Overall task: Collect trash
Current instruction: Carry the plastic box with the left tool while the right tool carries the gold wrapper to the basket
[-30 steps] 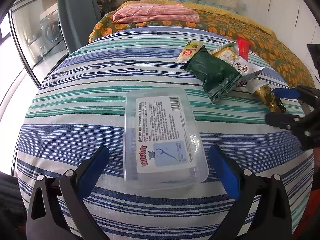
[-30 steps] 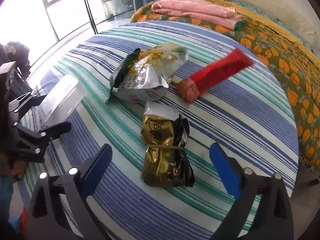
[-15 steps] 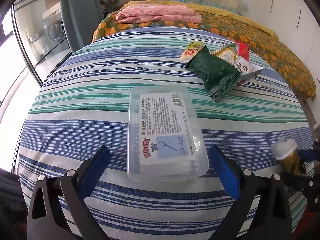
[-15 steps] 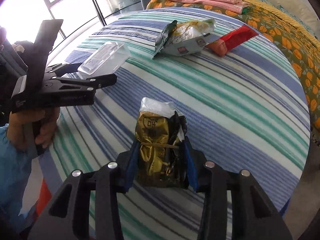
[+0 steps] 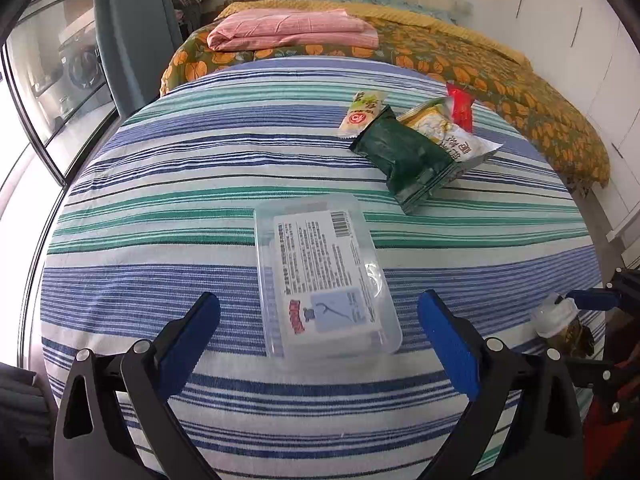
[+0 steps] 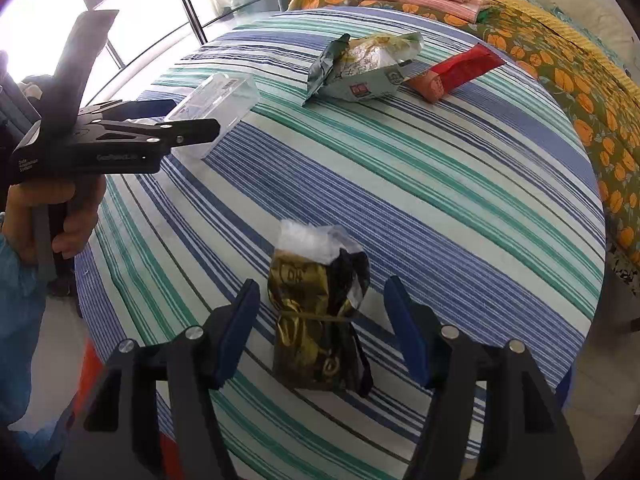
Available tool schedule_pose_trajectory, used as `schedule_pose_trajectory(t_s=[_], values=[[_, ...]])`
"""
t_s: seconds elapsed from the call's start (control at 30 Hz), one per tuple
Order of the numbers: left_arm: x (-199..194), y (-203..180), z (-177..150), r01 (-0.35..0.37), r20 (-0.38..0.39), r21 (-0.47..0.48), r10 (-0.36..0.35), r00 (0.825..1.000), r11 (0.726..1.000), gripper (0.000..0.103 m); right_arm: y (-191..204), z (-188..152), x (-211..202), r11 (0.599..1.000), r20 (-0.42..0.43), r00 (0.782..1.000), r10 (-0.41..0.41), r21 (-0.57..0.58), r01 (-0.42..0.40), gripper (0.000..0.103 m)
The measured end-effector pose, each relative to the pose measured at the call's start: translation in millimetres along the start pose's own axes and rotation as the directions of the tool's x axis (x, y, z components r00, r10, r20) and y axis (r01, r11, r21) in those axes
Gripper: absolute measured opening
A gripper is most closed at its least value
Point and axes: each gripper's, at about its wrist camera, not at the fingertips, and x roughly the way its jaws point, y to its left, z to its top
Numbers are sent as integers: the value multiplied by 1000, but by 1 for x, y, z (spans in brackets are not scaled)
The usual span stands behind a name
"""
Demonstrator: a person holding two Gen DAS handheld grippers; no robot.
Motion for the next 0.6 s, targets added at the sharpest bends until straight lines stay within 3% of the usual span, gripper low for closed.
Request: schedule_pose_trajectory(t_s=[0.07, 0.1, 0.27, 0.33, 0.43, 0.6], values=[[9, 1, 6, -24, -32, 3, 24, 999, 1000, 97, 3, 5, 1, 1000, -5, 1000, -15, 0, 15, 61], [11, 1, 8, -26, -40, 3, 26, 999, 1000, 96, 4, 8, 2, 1000, -9, 1000, -17, 3, 17, 51], [12, 1, 12, 4, -57, 8, -3, 998, 1000, 69, 7, 6, -6, 999, 23, 1000, -11, 34, 10, 45], [11, -2, 10, -13, -45, 26, 14, 999, 1000, 65, 5, 3, -13, 999, 49, 999, 1, 52, -3, 44], [5, -7, 7, -44, -17, 23, 44, 999, 999, 63, -1, -3, -26, 995, 102, 994, 34, 87, -43, 44], [-20, -27, -1, 26, 44, -14, -25, 999, 1000, 61, -22, -15, -53, 978, 207, 974, 88, 166, -124, 44]])
